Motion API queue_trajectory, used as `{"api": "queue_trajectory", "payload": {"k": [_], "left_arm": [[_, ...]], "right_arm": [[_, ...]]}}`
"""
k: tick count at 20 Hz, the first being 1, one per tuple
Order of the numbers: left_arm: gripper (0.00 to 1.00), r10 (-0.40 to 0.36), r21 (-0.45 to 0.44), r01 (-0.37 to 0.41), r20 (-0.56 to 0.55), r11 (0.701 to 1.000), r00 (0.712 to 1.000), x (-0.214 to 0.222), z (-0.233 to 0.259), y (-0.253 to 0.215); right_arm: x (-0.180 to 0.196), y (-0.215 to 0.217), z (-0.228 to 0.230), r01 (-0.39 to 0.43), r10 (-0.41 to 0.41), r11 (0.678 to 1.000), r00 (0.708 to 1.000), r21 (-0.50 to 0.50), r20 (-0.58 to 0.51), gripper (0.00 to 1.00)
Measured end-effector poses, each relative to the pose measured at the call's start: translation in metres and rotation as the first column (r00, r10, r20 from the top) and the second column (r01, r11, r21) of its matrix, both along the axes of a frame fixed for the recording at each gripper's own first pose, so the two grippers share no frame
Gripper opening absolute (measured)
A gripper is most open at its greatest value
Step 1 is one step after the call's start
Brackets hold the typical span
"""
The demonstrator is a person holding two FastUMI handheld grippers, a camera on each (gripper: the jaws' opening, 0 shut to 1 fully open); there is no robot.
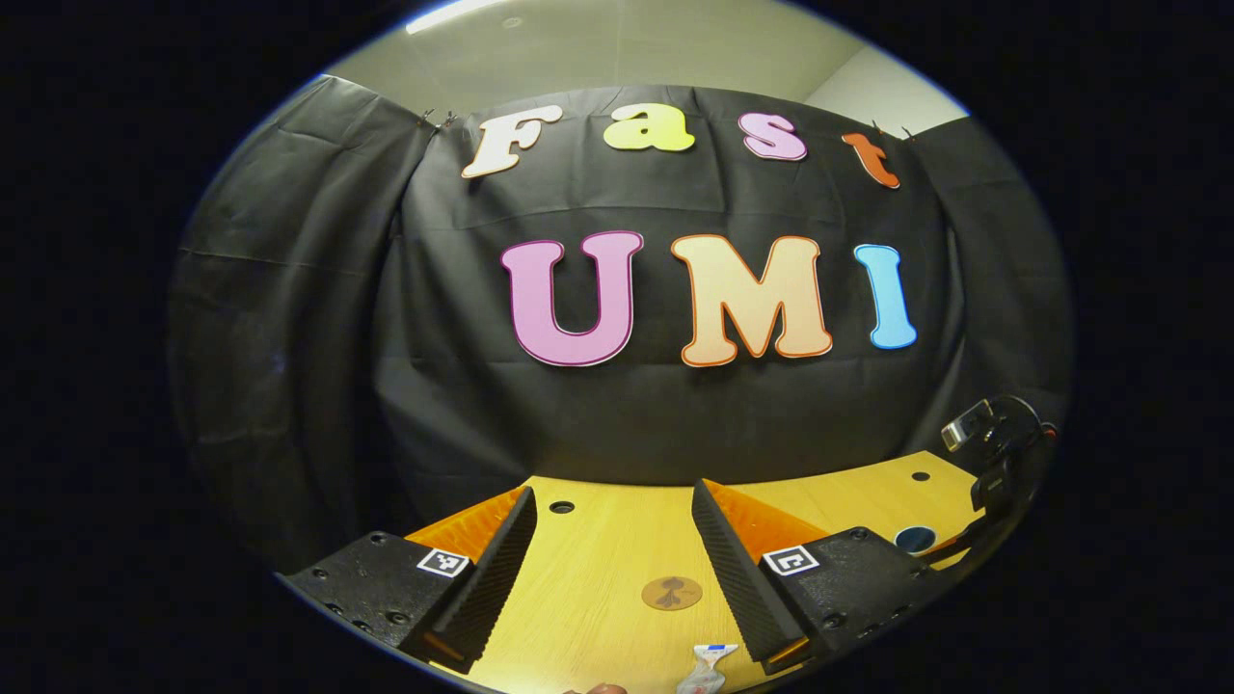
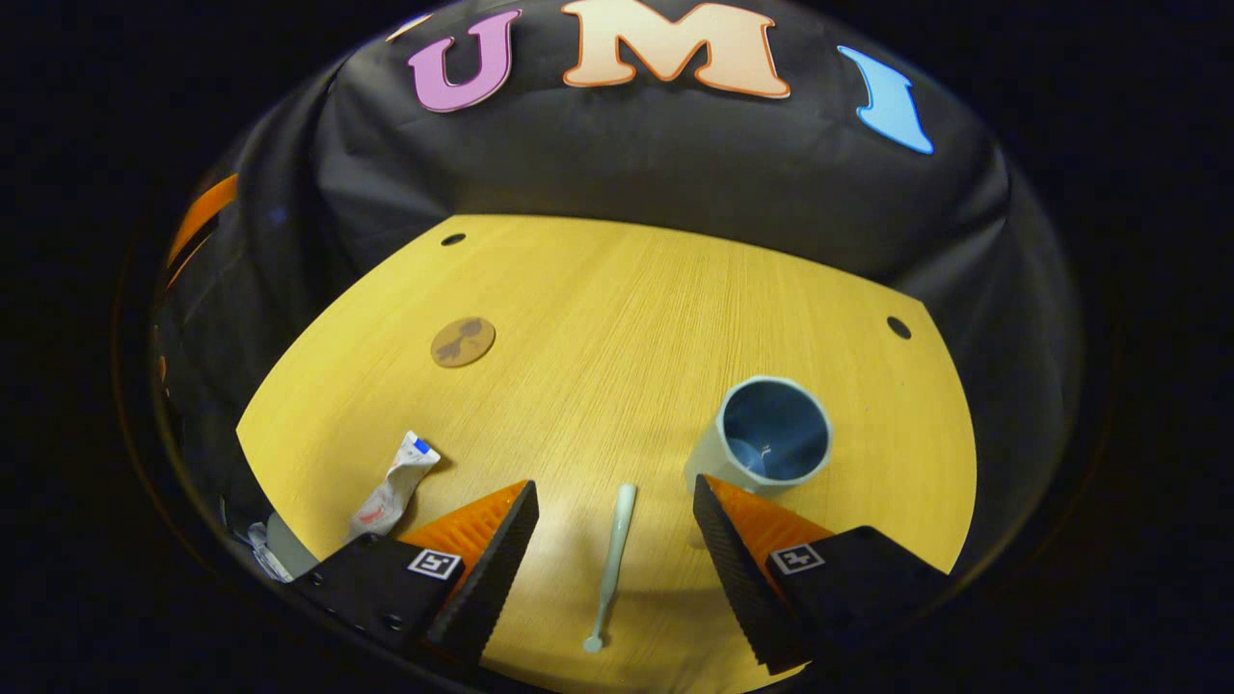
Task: Put the toothbrush and toothpaste on the desktop into the cup, then pick up the cup and place it on the coaster on the desktop.
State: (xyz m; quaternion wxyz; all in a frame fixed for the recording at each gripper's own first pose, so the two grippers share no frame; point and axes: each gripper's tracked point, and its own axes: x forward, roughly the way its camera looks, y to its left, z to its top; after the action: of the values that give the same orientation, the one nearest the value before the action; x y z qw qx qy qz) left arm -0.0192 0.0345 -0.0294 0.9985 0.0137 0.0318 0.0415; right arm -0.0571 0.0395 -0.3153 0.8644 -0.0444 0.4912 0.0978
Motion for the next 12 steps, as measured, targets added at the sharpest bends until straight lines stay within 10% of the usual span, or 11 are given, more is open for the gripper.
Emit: {"api": "queue_trajectory", "payload": {"k": [12], "left_arm": [[0.94, 0.041, -0.006, -0.041, -0.035, 0.999, 0.999, 0.000, -0.012, 0.017]], "right_arm": [[-0.024, 0.000, -0.060, 0.022, -0.027, 1.000, 0.974, -0.021, -0.226, 0.96]]}}
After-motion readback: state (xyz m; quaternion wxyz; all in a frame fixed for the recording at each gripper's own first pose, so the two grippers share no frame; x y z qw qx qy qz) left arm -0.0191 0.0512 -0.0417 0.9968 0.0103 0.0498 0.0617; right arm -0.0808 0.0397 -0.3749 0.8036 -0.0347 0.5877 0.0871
